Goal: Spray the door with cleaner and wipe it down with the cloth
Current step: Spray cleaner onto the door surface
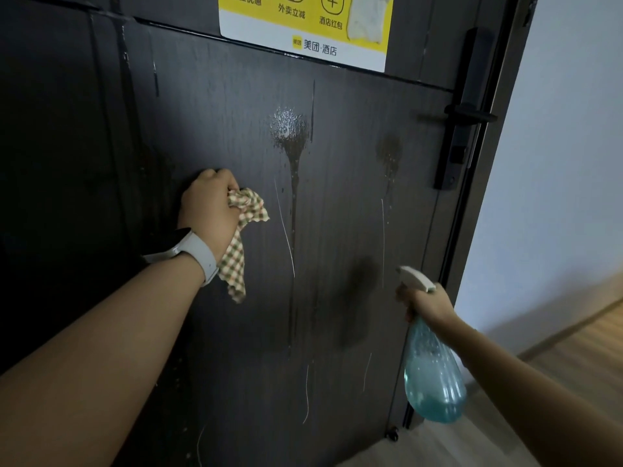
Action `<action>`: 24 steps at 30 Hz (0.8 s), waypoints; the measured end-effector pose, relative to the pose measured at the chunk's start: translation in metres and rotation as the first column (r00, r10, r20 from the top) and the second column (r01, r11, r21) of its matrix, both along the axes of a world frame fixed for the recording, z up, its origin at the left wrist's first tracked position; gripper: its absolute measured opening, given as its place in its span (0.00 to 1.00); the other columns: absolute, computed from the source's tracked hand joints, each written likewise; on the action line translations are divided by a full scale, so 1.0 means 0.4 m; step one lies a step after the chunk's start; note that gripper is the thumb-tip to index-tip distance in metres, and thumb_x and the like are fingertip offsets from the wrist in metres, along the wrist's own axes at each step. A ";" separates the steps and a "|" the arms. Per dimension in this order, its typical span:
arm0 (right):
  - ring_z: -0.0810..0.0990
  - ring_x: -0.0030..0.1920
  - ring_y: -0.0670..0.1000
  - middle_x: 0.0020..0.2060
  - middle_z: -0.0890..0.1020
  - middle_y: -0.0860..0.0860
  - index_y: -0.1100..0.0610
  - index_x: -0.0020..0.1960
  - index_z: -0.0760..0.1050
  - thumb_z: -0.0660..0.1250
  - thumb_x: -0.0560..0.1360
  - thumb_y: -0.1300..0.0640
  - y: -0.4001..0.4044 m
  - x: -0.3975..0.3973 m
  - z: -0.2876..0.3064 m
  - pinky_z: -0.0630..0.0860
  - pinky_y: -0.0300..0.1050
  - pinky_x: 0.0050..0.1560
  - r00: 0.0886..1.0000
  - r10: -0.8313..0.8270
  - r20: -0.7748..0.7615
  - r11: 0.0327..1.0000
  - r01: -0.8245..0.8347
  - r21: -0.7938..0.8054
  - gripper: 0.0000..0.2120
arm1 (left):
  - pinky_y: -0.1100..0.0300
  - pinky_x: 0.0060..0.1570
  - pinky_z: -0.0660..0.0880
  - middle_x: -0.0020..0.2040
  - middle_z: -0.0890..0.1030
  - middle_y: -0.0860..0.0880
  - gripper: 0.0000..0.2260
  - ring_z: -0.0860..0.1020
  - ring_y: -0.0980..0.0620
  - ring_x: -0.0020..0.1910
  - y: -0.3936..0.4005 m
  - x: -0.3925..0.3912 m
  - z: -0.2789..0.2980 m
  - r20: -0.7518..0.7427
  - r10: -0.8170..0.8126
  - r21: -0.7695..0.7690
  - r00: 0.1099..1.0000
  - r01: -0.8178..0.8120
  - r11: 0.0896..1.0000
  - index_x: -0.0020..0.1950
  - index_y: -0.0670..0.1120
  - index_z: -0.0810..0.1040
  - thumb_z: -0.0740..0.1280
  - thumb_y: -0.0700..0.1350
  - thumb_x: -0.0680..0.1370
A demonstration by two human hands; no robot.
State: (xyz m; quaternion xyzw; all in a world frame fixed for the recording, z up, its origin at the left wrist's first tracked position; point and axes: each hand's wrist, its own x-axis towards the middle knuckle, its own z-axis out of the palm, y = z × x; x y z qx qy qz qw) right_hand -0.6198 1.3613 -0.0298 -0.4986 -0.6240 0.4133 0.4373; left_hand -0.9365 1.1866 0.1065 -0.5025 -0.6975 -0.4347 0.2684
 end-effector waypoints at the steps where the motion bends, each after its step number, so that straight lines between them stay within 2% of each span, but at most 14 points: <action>1: 0.73 0.19 0.48 0.34 0.78 0.60 0.71 0.56 0.75 0.66 0.74 0.66 -0.004 -0.001 -0.025 0.70 0.39 0.21 1.000 0.000 0.011 1.000 0.001 -0.027 0.12 | 0.57 0.41 0.67 0.50 0.77 0.41 0.06 0.77 0.42 0.45 0.000 0.000 0.000 -0.001 0.001 0.001 1.000 -0.001 1.000 0.46 0.41 0.77 0.70 0.34 0.72; 6: 0.73 0.18 0.46 0.38 0.79 0.63 0.71 0.59 0.72 0.67 0.75 0.66 -0.004 -0.012 -0.087 0.69 0.38 0.20 1.000 -0.007 0.022 0.996 0.009 -0.090 0.15 | 0.56 0.41 0.69 0.49 0.77 0.41 0.06 0.77 0.42 0.44 0.000 0.000 -0.003 -0.012 0.004 0.023 1.000 -0.004 1.000 0.46 0.41 0.78 0.70 0.33 0.72; 14: 0.73 0.19 0.47 0.34 0.76 0.60 0.70 0.59 0.71 0.66 0.75 0.66 -0.019 -0.016 -0.098 0.69 0.38 0.20 0.999 -0.009 0.031 0.996 0.011 -0.089 0.15 | 0.55 0.42 0.70 0.50 0.77 0.40 0.06 0.77 0.41 0.46 -0.002 0.001 -0.004 -0.031 0.008 0.025 0.999 -0.008 1.000 0.47 0.40 0.78 0.70 0.34 0.72; 18: 0.74 0.23 0.51 0.38 0.77 0.60 0.65 0.62 0.68 0.68 0.76 0.64 -0.034 -0.012 -0.106 0.71 0.39 0.21 1.000 -0.004 0.028 0.996 0.007 -0.089 0.17 | 0.55 0.42 0.71 0.50 0.77 0.39 0.06 0.77 0.41 0.46 -0.004 0.004 -0.003 -0.026 0.002 0.024 1.000 -0.002 1.000 0.47 0.40 0.78 0.70 0.33 0.73; 24: 0.72 0.21 0.50 0.33 0.75 0.59 0.71 0.56 0.73 0.66 0.74 0.68 -0.043 -0.001 -0.107 0.72 0.42 0.23 0.999 -0.030 0.044 0.997 0.033 -0.075 0.12 | 0.56 0.42 0.69 0.51 0.77 0.40 0.05 0.77 0.42 0.46 -0.003 0.006 -0.002 -0.013 0.009 0.027 1.000 -0.008 1.000 0.47 0.40 0.78 0.70 0.33 0.73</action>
